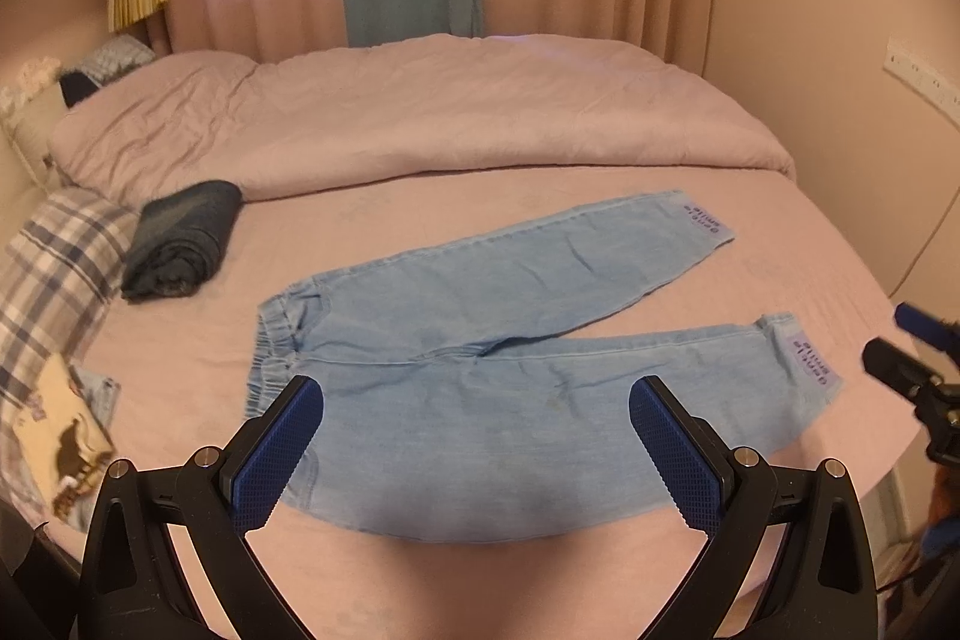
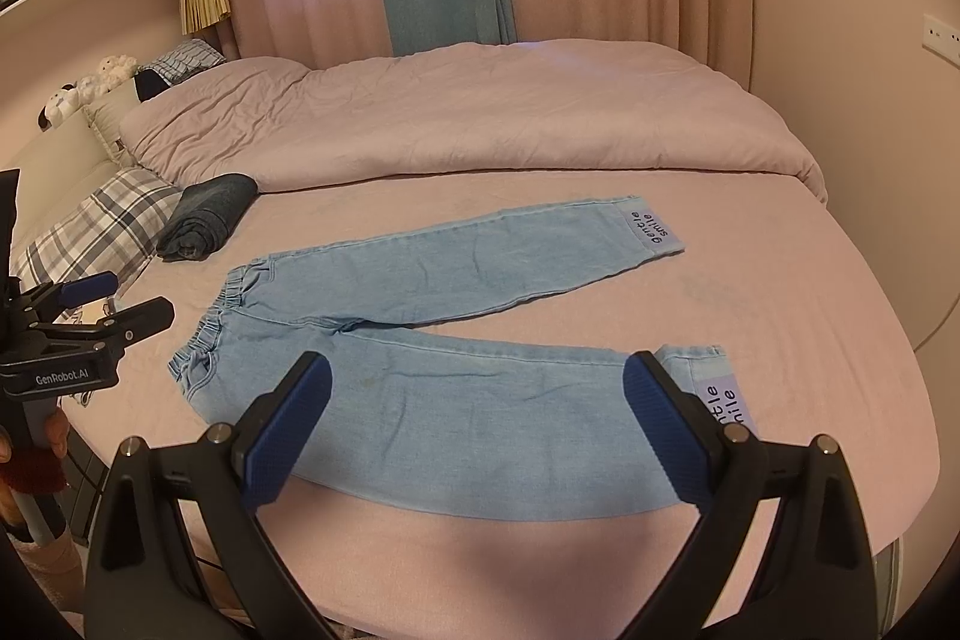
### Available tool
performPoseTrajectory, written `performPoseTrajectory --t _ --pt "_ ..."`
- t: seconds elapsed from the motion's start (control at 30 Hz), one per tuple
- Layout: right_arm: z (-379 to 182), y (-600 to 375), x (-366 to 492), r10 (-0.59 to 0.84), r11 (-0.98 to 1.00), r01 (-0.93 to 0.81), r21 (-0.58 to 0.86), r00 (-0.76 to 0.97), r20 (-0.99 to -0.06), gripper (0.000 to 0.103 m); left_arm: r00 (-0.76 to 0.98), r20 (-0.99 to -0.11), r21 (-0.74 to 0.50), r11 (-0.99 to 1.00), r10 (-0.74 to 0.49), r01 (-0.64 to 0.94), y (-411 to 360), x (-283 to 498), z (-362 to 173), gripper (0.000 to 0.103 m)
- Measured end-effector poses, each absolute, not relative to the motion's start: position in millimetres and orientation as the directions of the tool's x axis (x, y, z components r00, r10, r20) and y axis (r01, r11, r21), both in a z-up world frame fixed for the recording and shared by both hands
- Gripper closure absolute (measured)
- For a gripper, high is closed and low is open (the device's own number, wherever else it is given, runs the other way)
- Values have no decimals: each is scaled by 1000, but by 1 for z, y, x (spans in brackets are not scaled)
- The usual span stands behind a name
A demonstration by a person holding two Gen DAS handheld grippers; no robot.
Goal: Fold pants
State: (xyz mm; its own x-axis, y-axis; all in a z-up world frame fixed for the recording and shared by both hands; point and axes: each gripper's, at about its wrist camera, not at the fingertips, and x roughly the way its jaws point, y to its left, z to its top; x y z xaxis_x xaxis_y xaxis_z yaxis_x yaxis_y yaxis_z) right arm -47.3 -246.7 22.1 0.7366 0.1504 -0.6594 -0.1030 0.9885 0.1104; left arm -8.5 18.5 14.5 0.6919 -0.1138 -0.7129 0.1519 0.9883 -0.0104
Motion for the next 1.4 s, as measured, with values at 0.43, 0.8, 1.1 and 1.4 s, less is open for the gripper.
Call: performPoseTrajectory --t 0.43,0.8,1.1,1.4 --pt "-48 -202 -34 296 941 -314 125 590 -751 7 547 -831 -264 939 -105 -222 166 18 -95 1" --pt "-142 -64 -13 422 696 -715 64 335 -843 36 472 -838 -455 826 -273 -332 203 35 -179 32" --pt "-167 -21 -3 372 618 -786 13 278 -886 94 572 -796 -444 832 -196 -333 218 24 -164 83" --pt "-172 -36 5 437 631 -759 160 178 -882 75 492 -869 -240 909 -45 -340 217 24 -163 42"
